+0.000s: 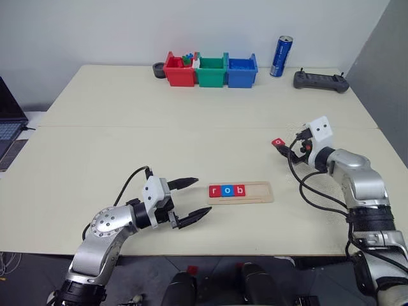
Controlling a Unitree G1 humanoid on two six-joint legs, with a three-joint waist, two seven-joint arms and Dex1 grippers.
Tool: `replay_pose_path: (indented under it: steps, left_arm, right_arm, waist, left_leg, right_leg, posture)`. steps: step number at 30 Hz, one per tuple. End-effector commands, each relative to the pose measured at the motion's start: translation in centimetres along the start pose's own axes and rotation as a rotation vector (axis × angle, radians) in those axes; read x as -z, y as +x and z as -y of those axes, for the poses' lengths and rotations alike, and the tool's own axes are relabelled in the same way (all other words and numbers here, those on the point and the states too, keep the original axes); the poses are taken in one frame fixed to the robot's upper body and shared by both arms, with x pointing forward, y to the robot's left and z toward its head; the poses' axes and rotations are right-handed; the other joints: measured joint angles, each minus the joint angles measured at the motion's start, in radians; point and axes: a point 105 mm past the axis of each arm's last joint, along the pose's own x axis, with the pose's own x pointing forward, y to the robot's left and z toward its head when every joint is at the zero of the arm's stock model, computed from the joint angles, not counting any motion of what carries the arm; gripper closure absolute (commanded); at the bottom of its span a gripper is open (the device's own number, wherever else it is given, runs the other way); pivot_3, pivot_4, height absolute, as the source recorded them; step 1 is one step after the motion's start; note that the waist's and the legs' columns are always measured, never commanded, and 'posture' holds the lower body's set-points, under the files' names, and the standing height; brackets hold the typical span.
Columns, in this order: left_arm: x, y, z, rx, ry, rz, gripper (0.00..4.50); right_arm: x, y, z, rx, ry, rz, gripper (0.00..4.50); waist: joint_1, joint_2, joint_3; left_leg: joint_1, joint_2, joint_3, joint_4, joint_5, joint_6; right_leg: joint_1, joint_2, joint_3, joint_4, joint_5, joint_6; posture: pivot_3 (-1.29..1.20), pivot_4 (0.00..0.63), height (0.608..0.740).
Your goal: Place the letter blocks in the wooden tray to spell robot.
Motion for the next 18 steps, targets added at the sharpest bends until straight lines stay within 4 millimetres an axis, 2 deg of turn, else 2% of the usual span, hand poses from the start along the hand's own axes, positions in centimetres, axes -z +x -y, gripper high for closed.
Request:
replay_pose_path:
  steps: [1,18]
  left_arm:
    - [-0.7,-0.1,-0.2,-0.001,0.026,0.017,0.00]
    - [-0.7,-0.4,0.1,-0.019,0.024,0.014,0.00]
  right_arm:
    - [-1.0,0.6,1.1,0.041,-0.020,0.038,0.04]
    - [0.5,3.4,0.7,0.009,0.074,-0.039,0.04]
  waist:
    - [0.000,0.000,0.000]
    - [-0.003,0.000,0.000]
  left_leg:
    - [0.000,0.000,0.000,0.000,0.000,0.000]
    - [0.000,0.000,0.000,0.000,0.000,0.000]
  right_leg:
    - [0.000,0.000,0.000,0.000,0.000,0.000]
    - [0.000,0.000,0.000,0.000,0.000,0.000]
  posture:
    - [0.00,0.150,0.740]
    - [0.00,0.150,0.740]
